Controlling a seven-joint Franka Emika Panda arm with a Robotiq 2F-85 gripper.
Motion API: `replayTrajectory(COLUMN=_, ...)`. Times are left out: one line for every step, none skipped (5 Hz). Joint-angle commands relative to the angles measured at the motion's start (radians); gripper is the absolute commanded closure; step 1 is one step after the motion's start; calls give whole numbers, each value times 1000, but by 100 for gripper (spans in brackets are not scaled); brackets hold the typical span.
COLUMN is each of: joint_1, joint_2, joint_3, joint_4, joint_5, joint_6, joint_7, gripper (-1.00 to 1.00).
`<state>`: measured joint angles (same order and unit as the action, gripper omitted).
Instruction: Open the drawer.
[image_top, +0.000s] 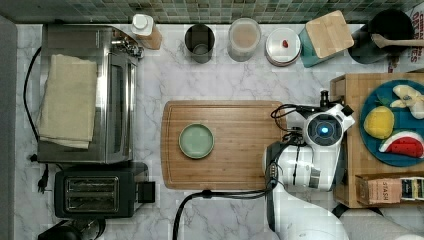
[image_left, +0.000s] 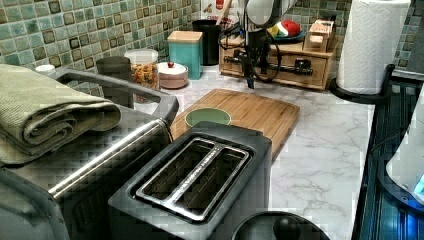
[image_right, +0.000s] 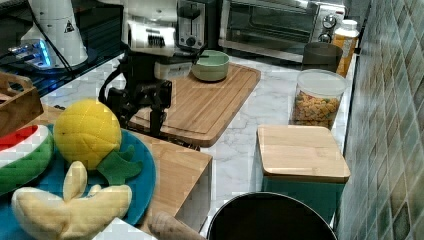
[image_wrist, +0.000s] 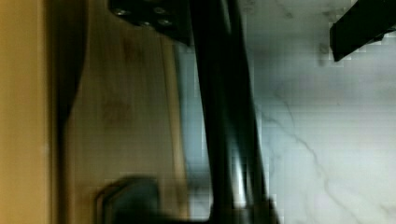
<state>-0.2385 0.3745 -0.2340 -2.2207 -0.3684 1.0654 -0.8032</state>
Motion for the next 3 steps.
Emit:
replayTrajectory(joint_1=-1, joint_2=-97, joint_3=80, joint_4=-52, joint_5=86, joint_6=-141, joint_7=-51, gripper=-100)
replayTrajectory(joint_1=-51, joint_2=-117, joint_3=189, joint_4=-84, joint_5=254, joint_6=-113, joint_7=-237, gripper=-100)
replayTrajectory(joint_1=9, joint_2=-78, joint_3=227, joint_4=-94, joint_5=330, joint_6=-59, joint_7=-228, gripper=-100)
